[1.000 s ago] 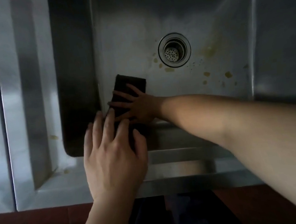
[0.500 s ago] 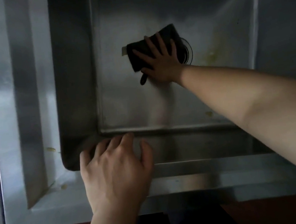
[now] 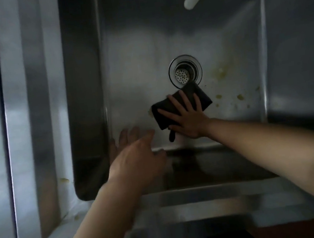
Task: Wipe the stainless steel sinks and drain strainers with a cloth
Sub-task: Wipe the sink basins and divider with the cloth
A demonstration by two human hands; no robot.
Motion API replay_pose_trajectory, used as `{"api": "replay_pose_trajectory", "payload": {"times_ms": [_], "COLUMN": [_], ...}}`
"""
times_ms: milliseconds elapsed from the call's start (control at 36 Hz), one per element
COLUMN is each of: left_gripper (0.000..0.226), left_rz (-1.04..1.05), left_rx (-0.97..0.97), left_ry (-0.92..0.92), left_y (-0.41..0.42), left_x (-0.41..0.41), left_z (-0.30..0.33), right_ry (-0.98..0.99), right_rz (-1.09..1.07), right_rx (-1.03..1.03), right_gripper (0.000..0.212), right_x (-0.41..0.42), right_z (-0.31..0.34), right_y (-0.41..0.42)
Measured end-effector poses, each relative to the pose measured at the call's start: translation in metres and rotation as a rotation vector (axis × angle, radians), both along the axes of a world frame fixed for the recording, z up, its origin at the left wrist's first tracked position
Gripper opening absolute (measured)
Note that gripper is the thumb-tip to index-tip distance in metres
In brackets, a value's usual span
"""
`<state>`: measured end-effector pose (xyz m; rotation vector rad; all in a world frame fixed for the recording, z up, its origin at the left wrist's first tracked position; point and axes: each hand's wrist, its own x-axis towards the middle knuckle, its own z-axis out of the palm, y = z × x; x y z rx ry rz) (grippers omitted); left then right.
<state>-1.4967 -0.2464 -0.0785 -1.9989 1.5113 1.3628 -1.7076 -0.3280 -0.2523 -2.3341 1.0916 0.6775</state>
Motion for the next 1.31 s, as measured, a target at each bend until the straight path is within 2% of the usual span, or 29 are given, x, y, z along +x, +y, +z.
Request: {"api": "replay_pose_trajectory", "payload": {"times_ms": [250,417,472,556,639,722,806,889,1000,1083,1194,1306], "left_gripper": [0.055,0.05,0.063,0.073,0.074,0.075,0.075,0.073,0.07,0.069,0.066,0.067], "left_rz": [0.09,0.249,0.332,0.306,0.244,0.242,0.235,0.334,0.42,0.217,-0.285,-0.508], "left_rx": [-0.099,-0.199,-0.235,-0.282,-0.402,-0.43,-0.358,-0.3,-0.358,-0.451,-0.502,-0.552], "left_ry": [0.03,0.036,0.069,0.005,-0.132,-0.209,-0.249,-0.27,-0.325,-0.293,-0.196,-0.148], "left_y": [-0.064,-0.08,-0.093,-0.116,-0.142,-0.174,-0.213,-0.236,-0.251,-0.25,-0.225,-0.174], "left_x": [-0.005,-0.013,-0.016,-0.021,-0.028,-0.034,-0.04,-0.058,-0.104,-0.144,-0.18,-0.196], "left_z": [-0.054,-0.07,-0.074,-0.091,-0.111,-0.133,-0.157,-0.173,-0.18,-0.182,-0.191,-0.192], "right_ry": [-0.125,-0.154,-0.162,-0.208,-0.27,-0.227,-0.209,-0.179,-0.078,0.022,0.154,0.056], "right_rz": [-0.053,-0.062,-0.141,-0.324,-0.504,-0.515,-0.51,-0.514,-0.492,-0.483,-0.516,-0.503], "right_rx": [-0.156,-0.052,0.009,0.091,-0.011,-0.124,-0.274,-0.393,-0.511,-0.571,-0.585,-0.573], "right_gripper": [0.066,0.064,0.059,0.061,0.058,0.057,0.057,0.059,0.062,0.066,0.066,0.066], "right_x": [0.109,0.111,0.095,0.051,-0.008,-0.064,-0.111,-0.146,-0.184,-0.212,-0.242,-0.255], "right_z": [-0.021,0.005,0.021,0.053,0.089,0.126,0.163,0.191,0.211,0.216,0.211,0.211], "right_y": [-0.15,-0.177,-0.16,-0.125,-0.098,-0.086,-0.088,-0.095,-0.109,-0.117,-0.128,-0.132]}}
